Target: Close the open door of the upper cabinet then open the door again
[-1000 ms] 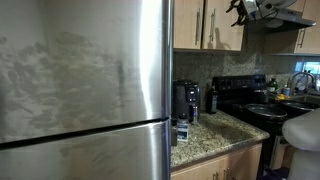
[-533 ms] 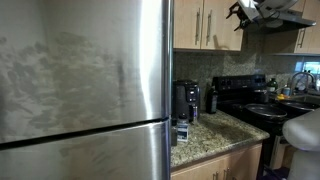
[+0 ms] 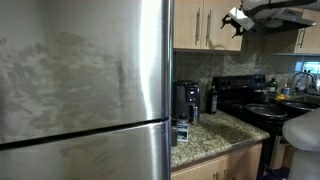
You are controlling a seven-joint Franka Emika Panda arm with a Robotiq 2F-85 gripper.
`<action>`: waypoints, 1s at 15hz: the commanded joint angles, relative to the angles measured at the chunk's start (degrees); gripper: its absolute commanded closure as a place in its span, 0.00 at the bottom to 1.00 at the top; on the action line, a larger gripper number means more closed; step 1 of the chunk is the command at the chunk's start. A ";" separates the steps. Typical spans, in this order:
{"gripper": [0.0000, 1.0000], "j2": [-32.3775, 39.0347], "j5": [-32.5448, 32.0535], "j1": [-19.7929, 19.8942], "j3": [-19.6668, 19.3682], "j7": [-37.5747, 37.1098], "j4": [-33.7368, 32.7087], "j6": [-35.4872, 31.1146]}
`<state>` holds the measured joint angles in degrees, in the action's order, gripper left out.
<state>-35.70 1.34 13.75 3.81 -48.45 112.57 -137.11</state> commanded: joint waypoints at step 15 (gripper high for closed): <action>0.00 3.87 -33.66 11.09 15.90 -3.23 -3.68 -3.07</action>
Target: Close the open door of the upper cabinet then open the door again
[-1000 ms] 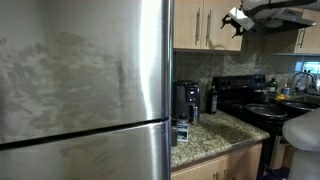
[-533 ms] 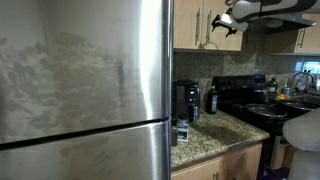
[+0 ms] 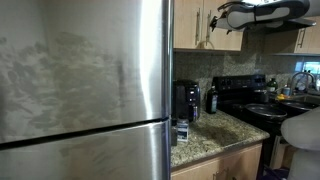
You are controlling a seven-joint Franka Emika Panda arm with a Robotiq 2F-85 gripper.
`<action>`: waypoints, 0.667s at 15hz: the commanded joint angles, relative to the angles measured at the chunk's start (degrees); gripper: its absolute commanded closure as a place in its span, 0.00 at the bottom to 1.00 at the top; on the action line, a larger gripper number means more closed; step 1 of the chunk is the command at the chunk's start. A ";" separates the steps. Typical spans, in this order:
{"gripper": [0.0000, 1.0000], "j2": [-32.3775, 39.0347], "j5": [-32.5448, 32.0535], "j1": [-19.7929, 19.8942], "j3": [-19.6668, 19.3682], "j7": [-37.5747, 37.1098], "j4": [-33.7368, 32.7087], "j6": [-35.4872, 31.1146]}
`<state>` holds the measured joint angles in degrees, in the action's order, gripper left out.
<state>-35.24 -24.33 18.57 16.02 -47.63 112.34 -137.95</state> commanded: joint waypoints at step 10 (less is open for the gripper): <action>0.00 9.46 -12.38 -5.43 -2.27 1.45 -7.04 -2.31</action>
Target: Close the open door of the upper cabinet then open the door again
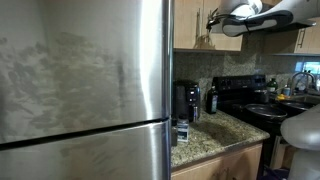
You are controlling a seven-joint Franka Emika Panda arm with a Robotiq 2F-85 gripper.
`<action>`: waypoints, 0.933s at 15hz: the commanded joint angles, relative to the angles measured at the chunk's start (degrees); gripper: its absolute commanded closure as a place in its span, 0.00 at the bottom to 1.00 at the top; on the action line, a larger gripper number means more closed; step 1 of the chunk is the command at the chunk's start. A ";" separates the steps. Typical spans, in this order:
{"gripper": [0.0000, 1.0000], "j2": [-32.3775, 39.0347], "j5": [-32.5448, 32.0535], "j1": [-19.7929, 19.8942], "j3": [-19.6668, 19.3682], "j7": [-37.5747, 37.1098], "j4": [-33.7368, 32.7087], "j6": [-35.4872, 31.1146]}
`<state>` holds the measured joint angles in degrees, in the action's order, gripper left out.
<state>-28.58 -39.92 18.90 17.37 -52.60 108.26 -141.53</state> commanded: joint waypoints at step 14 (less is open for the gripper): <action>0.00 7.90 0.02 -5.95 -4.47 2.99 -9.38 -0.67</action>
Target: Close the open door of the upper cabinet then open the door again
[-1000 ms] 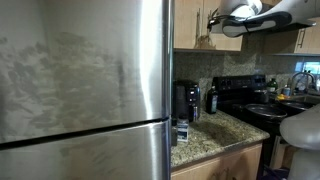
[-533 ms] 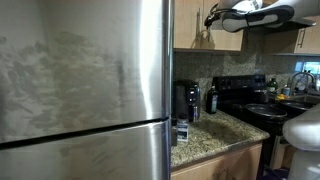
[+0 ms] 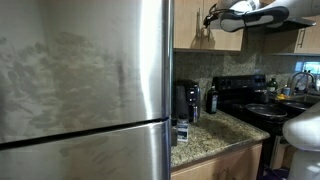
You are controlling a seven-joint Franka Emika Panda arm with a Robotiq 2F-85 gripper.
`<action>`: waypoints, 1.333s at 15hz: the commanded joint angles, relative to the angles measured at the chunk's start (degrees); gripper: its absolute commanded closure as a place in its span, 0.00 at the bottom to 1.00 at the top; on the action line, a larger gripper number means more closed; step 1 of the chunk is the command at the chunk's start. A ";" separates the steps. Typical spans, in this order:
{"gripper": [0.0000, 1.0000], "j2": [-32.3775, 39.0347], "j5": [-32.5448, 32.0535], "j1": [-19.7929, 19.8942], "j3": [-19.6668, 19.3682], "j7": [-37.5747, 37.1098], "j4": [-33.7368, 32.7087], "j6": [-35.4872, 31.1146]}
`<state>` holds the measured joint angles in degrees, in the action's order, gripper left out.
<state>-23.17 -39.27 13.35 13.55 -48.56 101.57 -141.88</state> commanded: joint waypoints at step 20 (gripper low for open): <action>0.95 6.82 -18.72 -2.58 -1.60 -19.42 -7.56 5.17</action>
<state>-17.54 -54.66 10.74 13.27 -63.99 95.40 -140.81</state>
